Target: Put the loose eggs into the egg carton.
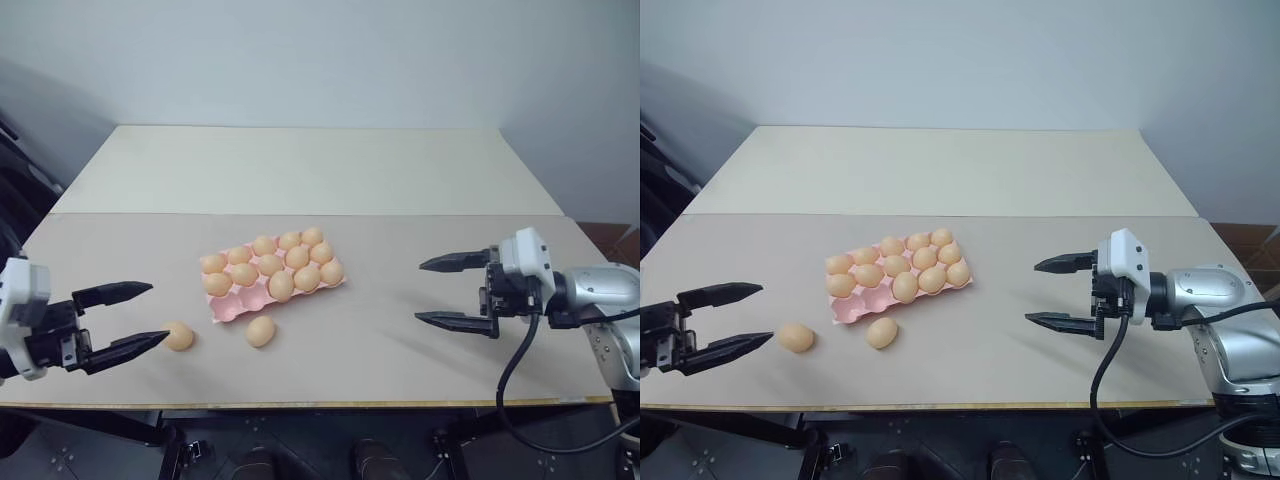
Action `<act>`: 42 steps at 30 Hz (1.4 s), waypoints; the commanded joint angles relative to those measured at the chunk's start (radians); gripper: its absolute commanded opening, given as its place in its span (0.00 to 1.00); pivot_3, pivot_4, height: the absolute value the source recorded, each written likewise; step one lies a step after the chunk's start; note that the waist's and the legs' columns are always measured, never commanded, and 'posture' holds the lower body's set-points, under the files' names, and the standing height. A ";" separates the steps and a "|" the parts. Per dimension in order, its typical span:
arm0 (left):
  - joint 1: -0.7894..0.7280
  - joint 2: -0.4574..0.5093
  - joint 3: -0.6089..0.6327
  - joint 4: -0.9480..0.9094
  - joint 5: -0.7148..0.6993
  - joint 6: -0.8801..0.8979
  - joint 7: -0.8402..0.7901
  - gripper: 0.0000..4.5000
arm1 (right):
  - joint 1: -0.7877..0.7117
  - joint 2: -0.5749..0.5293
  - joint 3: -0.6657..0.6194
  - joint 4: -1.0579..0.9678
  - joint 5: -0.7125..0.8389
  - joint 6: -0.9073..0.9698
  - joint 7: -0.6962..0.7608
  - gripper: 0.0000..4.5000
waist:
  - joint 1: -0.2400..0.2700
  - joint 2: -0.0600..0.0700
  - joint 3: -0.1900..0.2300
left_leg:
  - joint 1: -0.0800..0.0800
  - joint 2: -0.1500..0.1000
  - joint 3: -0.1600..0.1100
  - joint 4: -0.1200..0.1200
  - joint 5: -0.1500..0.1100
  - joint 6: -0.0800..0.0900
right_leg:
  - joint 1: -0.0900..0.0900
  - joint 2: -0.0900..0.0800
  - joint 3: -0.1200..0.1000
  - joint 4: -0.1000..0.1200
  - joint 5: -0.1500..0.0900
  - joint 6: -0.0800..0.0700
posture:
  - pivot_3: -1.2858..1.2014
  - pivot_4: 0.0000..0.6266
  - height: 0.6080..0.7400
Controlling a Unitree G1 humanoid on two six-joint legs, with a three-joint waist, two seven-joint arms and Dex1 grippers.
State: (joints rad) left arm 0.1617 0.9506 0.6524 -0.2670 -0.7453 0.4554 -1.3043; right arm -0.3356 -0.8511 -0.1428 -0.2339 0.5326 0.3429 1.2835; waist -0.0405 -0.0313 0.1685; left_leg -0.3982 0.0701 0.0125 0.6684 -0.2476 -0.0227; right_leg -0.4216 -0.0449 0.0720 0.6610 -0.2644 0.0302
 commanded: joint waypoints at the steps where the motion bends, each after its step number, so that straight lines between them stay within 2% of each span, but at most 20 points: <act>1: -0.053 0.000 -0.070 -0.048 0.034 -0.036 0.039 1.00 | -0.018 0.007 -0.002 -0.039 0.020 -0.021 -0.005 0.99 | 0.001 0.000 0.000 | 0.000 0.000 0.000 0.000 0.000 0.000 | 0.000 0.000 0.000 0.000 0.000 0.000 | 0.52 0.24 1.00; 6: -0.142 -0.023 -0.234 -0.063 0.096 -0.071 0.074 1.00 | -0.025 0.020 0.013 -0.051 0.019 -0.020 -0.019 0.99 | 0.006 0.000 0.000 | 0.000 0.000 0.000 0.000 0.000 0.000 | 0.000 0.000 0.000 0.000 0.000 0.000 | 0.52 0.24 1.00; 11: -0.191 -0.021 -0.285 -0.013 0.133 -0.105 0.064 1.00 | -0.024 0.024 0.018 -0.066 0.025 -0.018 -0.027 0.99 | 0.002 0.000 0.000 | -0.001 0.000 0.000 0.000 0.000 0.000 | 0.000 0.000 0.000 0.000 0.000 0.000 | 0.52 0.24 1.00; 15: -0.197 -0.015 -0.281 0.002 0.150 -0.118 0.061 1.00 | -0.017 0.026 0.020 -0.078 0.026 -0.017 -0.032 0.99 | 0.002 0.000 0.000 | 0.000 0.000 0.000 0.000 0.000 0.000 | 0.000 0.000 0.000 0.001 0.000 0.000 | 0.52 0.24 1.00; 19: -0.180 0.028 -0.219 0.074 0.205 -0.171 0.049 1.00 | -0.008 0.026 0.016 -0.092 0.034 -0.013 -0.031 0.99 | 0.003 0.000 0.000 | 0.000 0.000 0.000 0.000 0.000 0.000 | 0.000 0.000 0.000 0.000 0.000 0.000 | 0.52 0.24 1.00; 23: -0.143 0.106 -0.175 0.190 0.232 -0.214 -0.047 1.00 | 0.002 0.022 0.008 -0.088 0.034 -0.020 -0.024 0.99 | 0.000 0.000 0.000 | 0.000 0.000 0.000 0.000 0.000 0.000 | 0.000 0.000 0.000 0.000 0.000 0.000 | 0.52 0.24 1.00; 27: -0.122 0.136 -0.215 0.246 0.298 -0.273 -0.068 1.00 | 0.011 0.023 0.008 -0.091 0.029 -0.027 -0.025 0.99 | 0.003 0.000 0.000 | 0.000 0.000 0.000 0.000 0.000 0.000 | -0.001 0.000 0.000 0.000 0.000 0.000 | 0.52 0.24 1.00; 36: -0.164 0.073 -0.362 0.319 0.445 -0.365 0.027 1.00 | 0.041 0.029 0.003 -0.131 0.032 -0.027 -0.051 0.99 | 0.021 0.000 0.000 | 0.000 0.000 0.000 0.000 0.000 0.000 | 0.000 0.000 0.000 0.001 0.000 0.000 | 0.52 0.24 1.00; 42: -0.262 0.022 -0.473 0.412 0.558 -0.401 0.136 1.00 | 0.042 0.025 -0.004 -0.145 0.037 -0.020 -0.061 0.99 | 0.027 0.000 0.000 | 0.000 0.000 0.000 0.000 0.000 0.000 | 0.000 0.000 0.000 0.001 0.000 0.000 | 0.52 0.24 1.00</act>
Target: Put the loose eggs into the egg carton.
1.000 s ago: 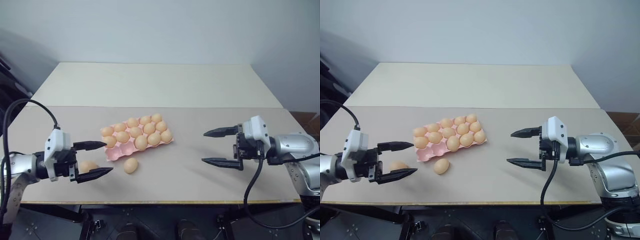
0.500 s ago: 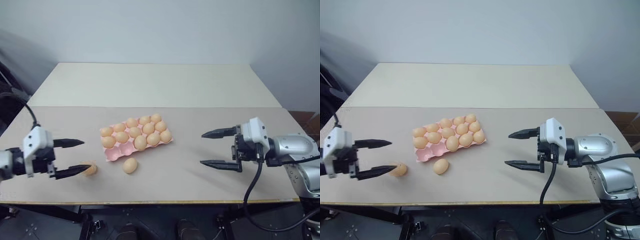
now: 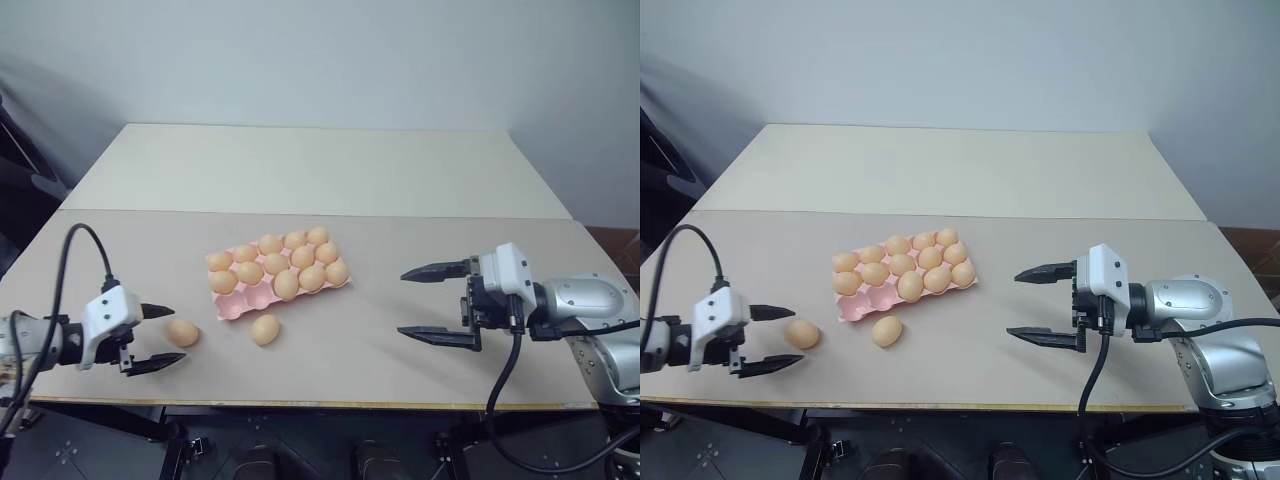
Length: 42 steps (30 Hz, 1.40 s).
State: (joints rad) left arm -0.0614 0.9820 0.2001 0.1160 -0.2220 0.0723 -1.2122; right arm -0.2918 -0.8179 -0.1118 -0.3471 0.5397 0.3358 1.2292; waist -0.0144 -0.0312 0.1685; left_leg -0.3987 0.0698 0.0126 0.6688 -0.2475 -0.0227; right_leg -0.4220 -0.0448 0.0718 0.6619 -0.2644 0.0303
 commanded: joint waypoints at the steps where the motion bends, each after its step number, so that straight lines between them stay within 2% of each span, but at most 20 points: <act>1: -0.051 -0.016 -0.032 0.044 0.043 -0.035 0.048 0.96 | -0.002 -0.009 -0.036 -0.034 0.031 -0.012 -0.009 1.00 | 0.001 0.000 0.000 | 0.000 0.000 0.000 0.000 0.000 0.000 | 0.000 0.000 0.000 0.000 0.000 0.000 | 0.52 0.24 1.00; 3: -0.068 -0.021 -0.048 0.057 0.052 -0.046 0.050 0.87 | -0.001 -0.012 -0.038 -0.037 0.034 -0.011 -0.013 1.00 | 0.001 0.000 0.000 | 0.000 0.000 0.000 0.000 0.000 0.000 | 0.000 0.000 0.000 0.000 0.000 0.000 | 0.52 0.24 1.00; 8: -0.080 -0.013 -0.046 0.065 0.031 -0.064 0.027 0.49 | 0.002 -0.014 -0.041 -0.042 0.040 -0.009 -0.023 1.00 | 0.000 0.000 0.000 | 0.000 0.000 0.000 0.000 0.000 0.000 | 0.000 0.000 0.000 0.001 0.000 0.000 | 0.52 0.24 1.00; 10: -0.076 -0.004 -0.037 0.057 0.014 -0.066 0.008 0.41 | 0.003 -0.013 -0.041 -0.043 0.040 -0.009 -0.026 1.00 | 0.000 0.000 0.000 | 0.000 0.000 0.000 0.000 0.000 0.000 | 0.000 0.000 0.000 0.000 0.000 0.000 | 0.52 0.24 1.00; 13: -0.068 0.018 -0.005 0.014 -0.055 -0.025 -0.056 0.40 | 0.003 -0.013 -0.043 -0.041 0.040 -0.010 -0.026 1.00 | 0.000 0.000 0.000 | 0.000 0.000 0.000 0.000 0.000 0.000 | 0.000 0.000 0.000 0.000 0.000 0.000 | 0.52 0.24 1.00; 16: -0.103 0.035 0.058 -0.052 -0.210 0.052 -0.149 0.40 | 0.001 -0.010 -0.041 -0.041 0.040 -0.009 -0.032 1.00 | 0.000 0.000 0.000 | 0.000 0.000 0.000 0.000 0.000 0.000 | -0.001 0.000 0.000 0.001 0.000 0.000 | 0.52 0.24 1.00; 21: -0.218 -0.031 0.034 -0.112 -0.313 0.142 -0.137 0.40 | -0.008 -0.003 -0.029 -0.037 0.035 -0.014 -0.040 1.00 | 0.007 0.000 0.000 | 0.000 0.000 0.000 0.001 0.000 0.000 | 0.001 0.000 -0.001 0.001 0.000 0.000 | 0.52 0.24 1.00; 27: -0.371 -0.176 -0.131 -0.056 -0.184 0.110 -0.045 0.40 | -0.015 0.000 -0.018 -0.045 0.027 -0.017 -0.051 1.00 | 0.006 0.000 0.000 | -0.001 0.000 -0.001 0.003 0.000 0.000 | 0.001 0.000 -0.001 0.001 0.000 0.000 | 0.52 0.24 1.00; 32: -0.438 -0.232 -0.218 0.050 -0.093 0.046 -0.045 0.40 | -0.002 -0.004 -0.026 -0.070 0.032 -0.011 -0.068 1.00 | -0.003 0.000 0.000 | -0.002 0.000 -0.002 0.006 0.000 0.000 | 0.001 0.001 0.000 0.001 0.000 0.000 | 0.52 0.24 1.00; 36: -0.478 -0.256 -0.245 0.124 -0.032 0.007 -0.011 0.67 | 0.017 -0.009 -0.040 -0.093 0.039 0.000 -0.086 1.00 | 0.000 0.000 0.000 | -0.002 0.000 -0.002 0.007 0.000 0.000 | 0.001 0.001 0.000 0.002 0.000 0.000 | 0.52 0.24 1.00; 40: -0.486 -0.252 -0.235 0.132 -0.042 -0.004 -0.036 0.96 | 0.030 -0.012 -0.047 -0.108 0.046 0.003 -0.100 1.00 | 0.002 0.000 0.000 | -0.003 0.000 -0.003 0.007 0.000 0.000 | 0.001 0.001 -0.001 0.001 0.000 0.000 | 0.52 0.24 1.00; 42: -0.485 -0.244 -0.217 0.115 -0.057 0.001 -0.041 0.99 | 0.033 -0.011 -0.048 -0.113 0.049 0.004 -0.106 1.00 | 0.001 0.000 0.000 | -0.003 0.000 -0.003 0.007 0.000 0.000 | 0.001 0.001 -0.001 0.002 0.000 0.000 | 0.52 0.24 1.00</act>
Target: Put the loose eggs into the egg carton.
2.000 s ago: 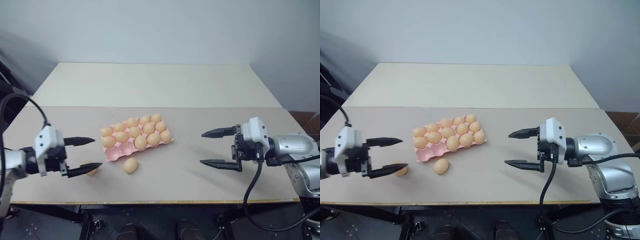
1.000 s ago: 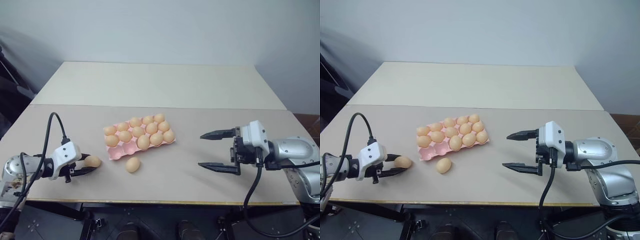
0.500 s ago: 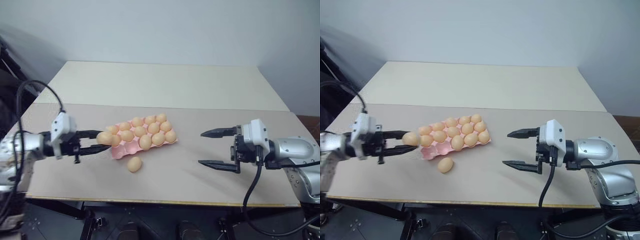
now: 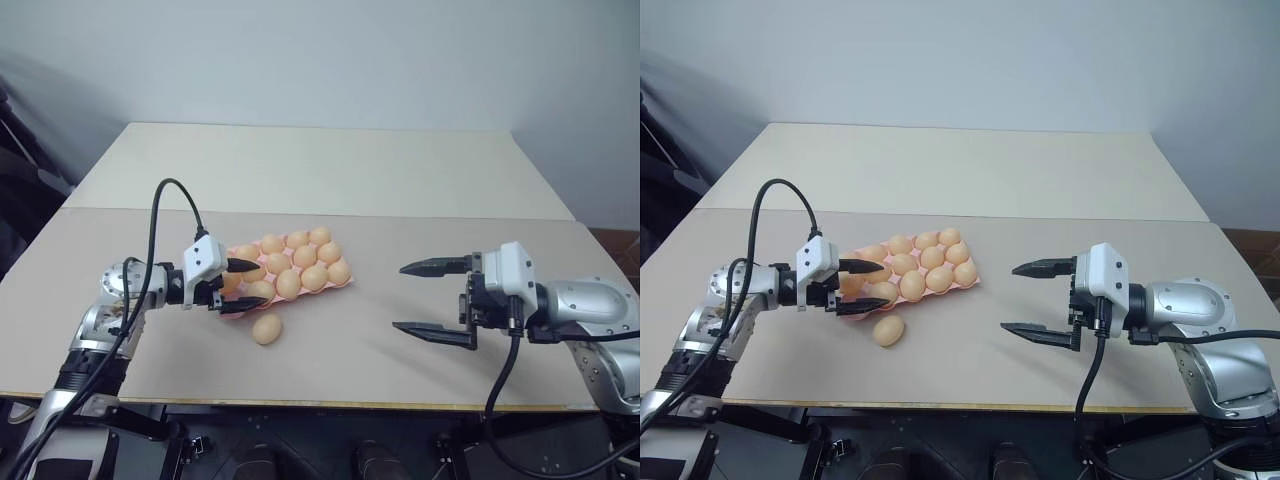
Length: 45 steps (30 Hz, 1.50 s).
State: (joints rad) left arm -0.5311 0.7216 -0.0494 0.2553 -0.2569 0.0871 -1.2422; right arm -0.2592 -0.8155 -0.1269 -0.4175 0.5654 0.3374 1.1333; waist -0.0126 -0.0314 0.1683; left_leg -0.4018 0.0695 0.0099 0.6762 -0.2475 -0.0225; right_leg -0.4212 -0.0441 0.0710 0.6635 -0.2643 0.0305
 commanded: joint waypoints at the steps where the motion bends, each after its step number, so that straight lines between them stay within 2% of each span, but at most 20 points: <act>1: -0.015 0.021 0.046 -0.034 -0.034 -0.008 -0.014 0.99 | 0.002 -0.013 -0.033 -0.045 0.025 0.003 -0.012 1.00 | -0.001 0.000 0.000 | 0.000 0.000 0.000 0.000 0.000 0.000 | 0.000 0.000 0.000 0.000 0.000 0.000 | 0.52 0.24 1.00; 5: 0.002 0.051 0.114 -0.068 -0.089 0.019 -0.022 0.99 | -0.004 -0.010 -0.027 -0.042 0.033 0.006 -0.017 1.00 | -0.002 0.000 0.000 | 0.000 0.000 0.000 0.000 0.000 0.000 | 0.000 0.000 0.000 0.000 0.000 0.000 | 0.52 0.24 1.00; 9: 0.080 0.123 0.222 -0.126 -0.183 0.066 -0.064 0.99 | -0.017 -0.009 -0.019 -0.021 0.039 0.003 -0.004 1.00 | -0.008 0.000 0.000 | 0.000 0.000 0.000 0.000 0.000 0.000 | 0.000 0.000 0.000 0.000 0.000 0.000 | 0.52 0.24 1.00; 16: 0.428 0.254 0.545 -0.245 -0.313 0.155 -0.121 0.99 | -0.059 -0.011 0.008 0.054 0.029 -0.013 0.054 1.00 | -0.014 0.000 0.000 | 0.001 0.001 0.001 0.000 0.000 0.000 | 0.000 0.000 0.000 0.000 0.000 0.000 | 0.52 0.24 1.00; 20: 0.636 0.242 0.720 -0.337 -0.378 0.223 -0.133 0.99 | -0.071 -0.018 0.008 0.084 0.033 -0.018 0.086 1.00 | -0.007 0.000 0.000 | 0.001 0.001 0.001 -0.001 0.000 0.000 | 0.000 0.000 0.000 0.000 0.000 0.000 | 0.52 0.24 1.00; 24: 0.766 0.209 0.813 -0.426 -0.406 0.257 -0.104 0.99 | -0.070 -0.022 0.002 0.090 0.043 -0.016 0.109 1.00 | 0.003 0.000 0.000 | 0.001 0.002 0.001 -0.001 0.000 0.000 | 0.000 -0.001 -0.001 0.000 0.000 0.000 | 0.52 0.24 1.00; 31: 0.803 0.183 0.838 -0.525 -0.455 0.306 -0.042 0.99 | -0.048 -0.027 -0.017 0.085 0.067 -0.012 0.131 1.00 | 0.001 0.000 0.000 | 0.002 0.002 0.001 -0.001 0.000 0.000 | 0.001 -0.001 -0.001 -0.001 0.000 0.000 | 0.52 0.24 1.00; 45: 0.774 0.199 0.796 -0.541 -0.463 0.308 -0.024 0.99 | -0.053 -0.027 -0.014 0.093 0.066 -0.013 0.134 1.00 | -0.003 0.000 0.000 | 0.002 0.002 0.002 -0.001 0.000 0.000 | 0.000 0.000 0.000 -0.001 0.000 0.000 | 0.52 0.24 1.00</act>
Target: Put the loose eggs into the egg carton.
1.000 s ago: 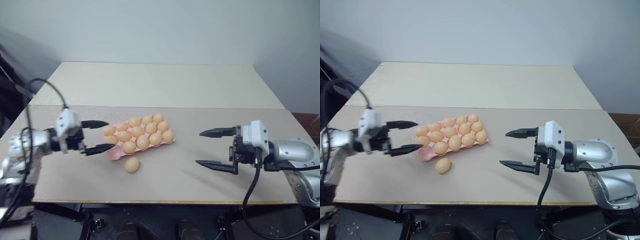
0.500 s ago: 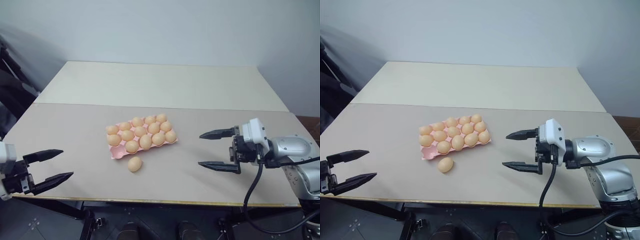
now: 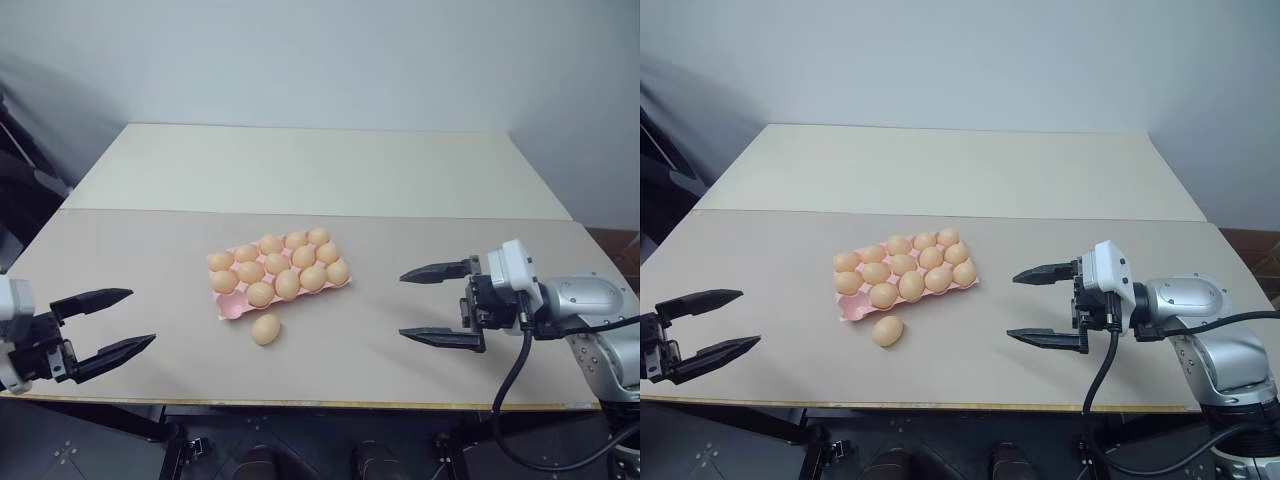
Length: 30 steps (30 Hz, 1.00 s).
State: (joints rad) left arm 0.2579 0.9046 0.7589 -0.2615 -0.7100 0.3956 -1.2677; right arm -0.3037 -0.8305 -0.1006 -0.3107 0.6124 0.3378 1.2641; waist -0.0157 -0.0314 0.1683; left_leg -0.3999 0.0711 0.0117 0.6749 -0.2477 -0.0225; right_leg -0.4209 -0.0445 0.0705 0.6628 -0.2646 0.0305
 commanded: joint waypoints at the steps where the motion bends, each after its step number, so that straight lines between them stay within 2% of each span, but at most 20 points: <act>1: -0.018 0.018 -0.018 -0.026 -0.007 -0.001 0.003 0.99 | -0.008 -0.011 -0.039 -0.013 0.018 -0.014 0.003 1.00 | 0.000 0.000 0.000 | 0.000 0.000 0.000 0.000 0.000 0.000 | 0.000 0.000 0.000 0.000 0.000 0.000 | 0.52 0.24 1.00; 4: -0.062 0.022 -0.071 -0.076 -0.011 0.012 0.043 0.99 | -0.015 -0.013 -0.038 -0.005 0.015 -0.015 0.005 1.00 | 0.001 0.000 0.000 | 0.000 0.000 0.000 0.000 0.000 0.000 | 0.000 0.000 0.000 0.000 0.000 0.000 | 0.52 0.24 1.00; 8: -0.129 0.054 -0.185 -0.120 0.055 -0.060 0.023 0.99 | -0.026 -0.023 -0.039 -0.006 0.021 -0.010 0.015 1.00 | 0.004 0.000 0.000 | 0.000 0.000 0.000 0.000 0.000 0.000 | 0.000 0.000 0.000 0.000 0.000 0.000 | 0.52 0.24 1.00; 12: -0.314 0.126 -0.354 -0.065 0.102 -0.100 -0.041 0.99 | -0.026 -0.019 -0.033 -0.013 0.017 -0.017 0.013 1.00 | 0.005 0.000 0.000 | 0.000 0.000 0.000 0.000 0.000 0.000 | 0.000 0.000 0.000 0.000 0.000 0.000 | 0.52 0.24 1.00; 16: -0.477 0.153 -0.528 0.015 0.196 -0.166 -0.112 0.99 | -0.020 -0.008 -0.028 -0.029 0.014 -0.020 0.001 1.00 | 0.004 0.000 0.000 | 0.000 -0.001 0.000 0.000 0.000 0.000 | 0.001 0.000 0.000 0.000 0.000 0.000 | 0.52 0.24 1.00; 19: -0.584 0.123 -0.654 0.099 0.284 -0.241 -0.143 0.99 | -0.012 -0.002 -0.028 -0.043 0.008 -0.025 -0.012 1.00 | 0.001 0.000 0.000 | -0.001 -0.001 0.000 0.000 0.000 0.000 | -0.001 0.001 0.001 0.000 0.000 0.000 | 0.52 0.24 1.00; 21: -0.631 0.083 -0.713 0.116 0.295 -0.219 -0.132 0.99 | -0.003 -0.002 -0.035 -0.053 0.006 -0.025 -0.024 1.00 | 0.001 0.000 0.000 | -0.001 -0.001 0.000 0.000 0.000 0.000 | -0.001 0.001 0.001 0.000 0.000 0.000 | 0.52 0.24 1.00; 30: -0.690 -0.009 -0.873 0.217 0.431 -0.386 -0.180 0.99 | 0.039 -0.008 -0.060 -0.095 0.020 -0.017 -0.051 1.00 | 0.003 0.000 0.000 | -0.002 -0.001 0.000 0.001 0.000 0.000 | 0.000 0.001 0.001 0.000 0.000 0.000 | 0.52 0.24 1.00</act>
State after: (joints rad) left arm -0.4122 0.8992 -0.1096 -0.0535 -0.2991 0.0510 -1.4388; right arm -0.2599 -0.8315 -0.1296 -0.3662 0.6118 0.3349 1.2172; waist -0.0130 -0.0313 0.1683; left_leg -0.4014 0.0701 0.0114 0.6762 -0.2477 -0.0224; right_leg -0.4212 -0.0438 0.0714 0.6630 -0.2645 0.0306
